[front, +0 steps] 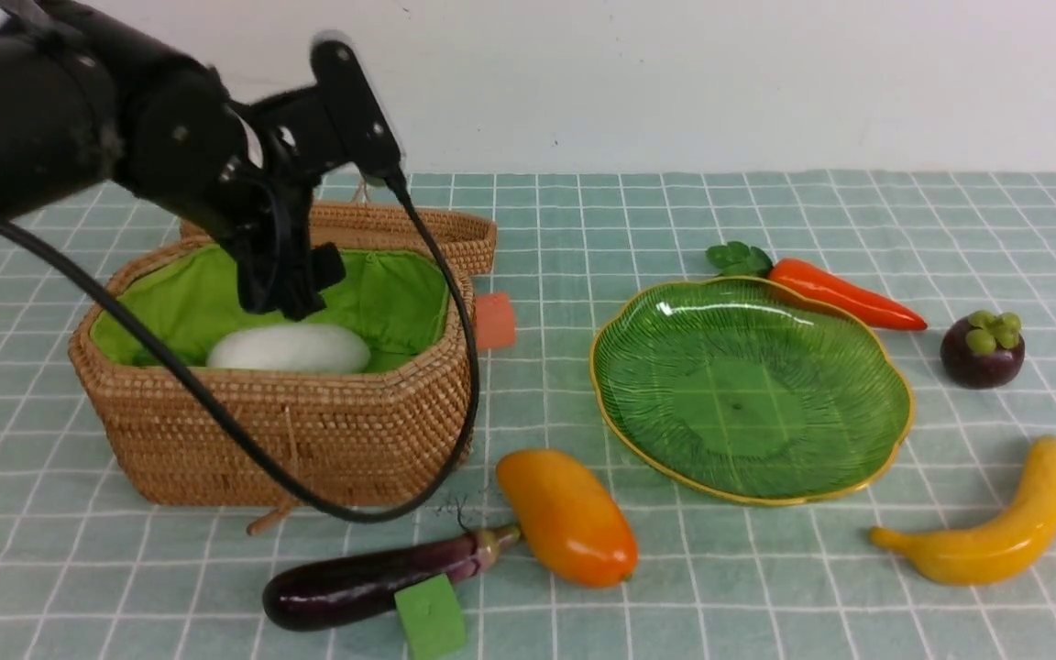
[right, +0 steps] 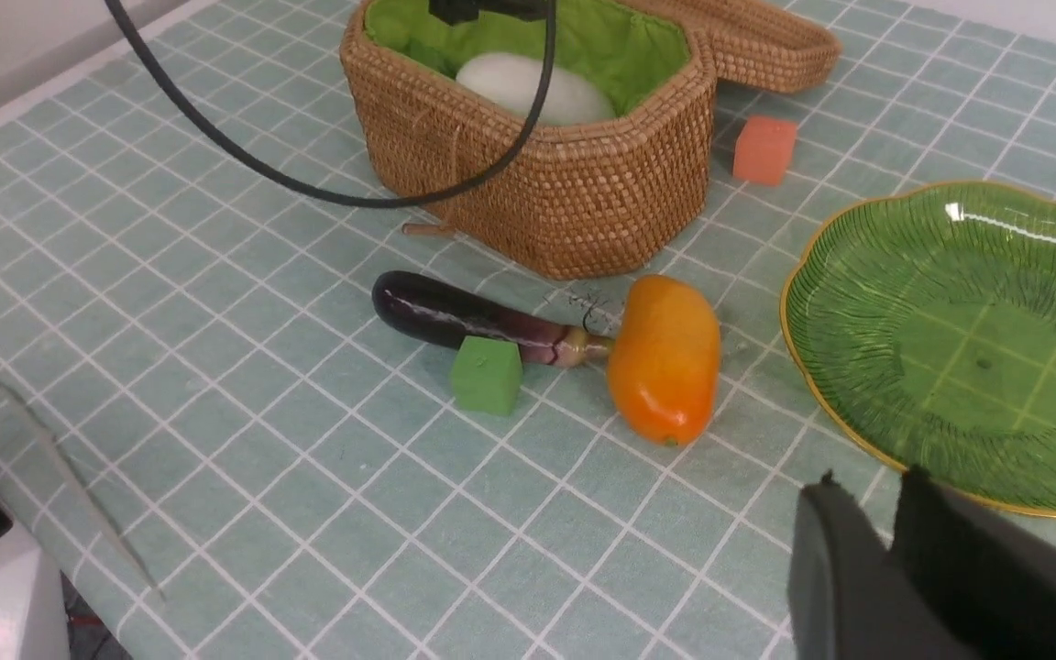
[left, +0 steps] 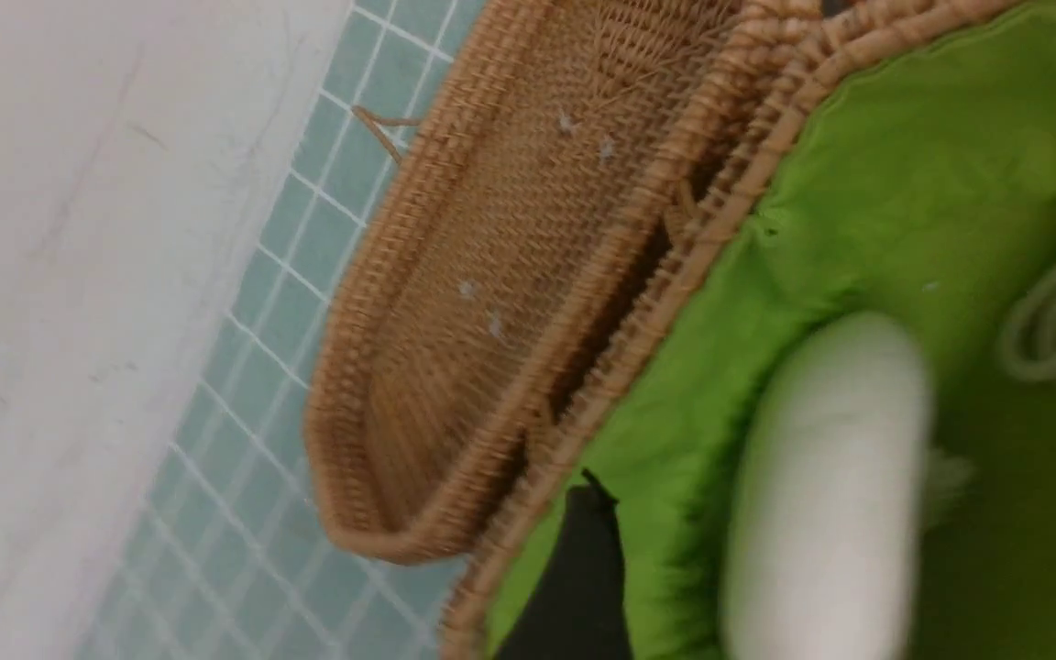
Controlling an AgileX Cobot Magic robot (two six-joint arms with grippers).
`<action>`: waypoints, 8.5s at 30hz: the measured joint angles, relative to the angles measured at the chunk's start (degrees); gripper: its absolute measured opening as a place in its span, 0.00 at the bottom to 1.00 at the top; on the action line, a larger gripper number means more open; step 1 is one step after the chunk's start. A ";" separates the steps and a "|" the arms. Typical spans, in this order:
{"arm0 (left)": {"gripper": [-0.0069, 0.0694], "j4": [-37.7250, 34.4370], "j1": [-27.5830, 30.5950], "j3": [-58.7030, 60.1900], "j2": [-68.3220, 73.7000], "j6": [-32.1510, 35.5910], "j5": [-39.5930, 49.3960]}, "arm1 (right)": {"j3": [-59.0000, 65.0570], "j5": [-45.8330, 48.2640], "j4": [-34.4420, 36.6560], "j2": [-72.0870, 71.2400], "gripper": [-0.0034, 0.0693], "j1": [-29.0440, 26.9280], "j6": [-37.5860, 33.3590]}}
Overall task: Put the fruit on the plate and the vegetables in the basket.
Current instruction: Take a daikon with your left arm and place it on the basket on the left, then use the left arm to grab an eggplant and put it into the left basket, then use the right arm to grab a mango and put it into the right plate, then use the right arm to grab a banana and put it into the right plate, then use the right arm to grab a mangosteen and put it into the right plate
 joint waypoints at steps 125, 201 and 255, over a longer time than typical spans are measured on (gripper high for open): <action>0.07 -4.72 -23.93 49.21 -76.76 -60.10 -5.60 | -36.71 -1.02 22.22 83.78 0.97 -14.66 -20.87; 0.07 -9.11 -23.93 49.27 -76.76 -44.15 -9.49 | -12.76 -7.78 14.55 75.64 0.46 -59.30 -4.02; 0.08 -9.22 -23.97 49.27 -69.07 -44.15 -24.26 | -45.41 -8.32 11.35 91.19 0.89 -58.66 -6.03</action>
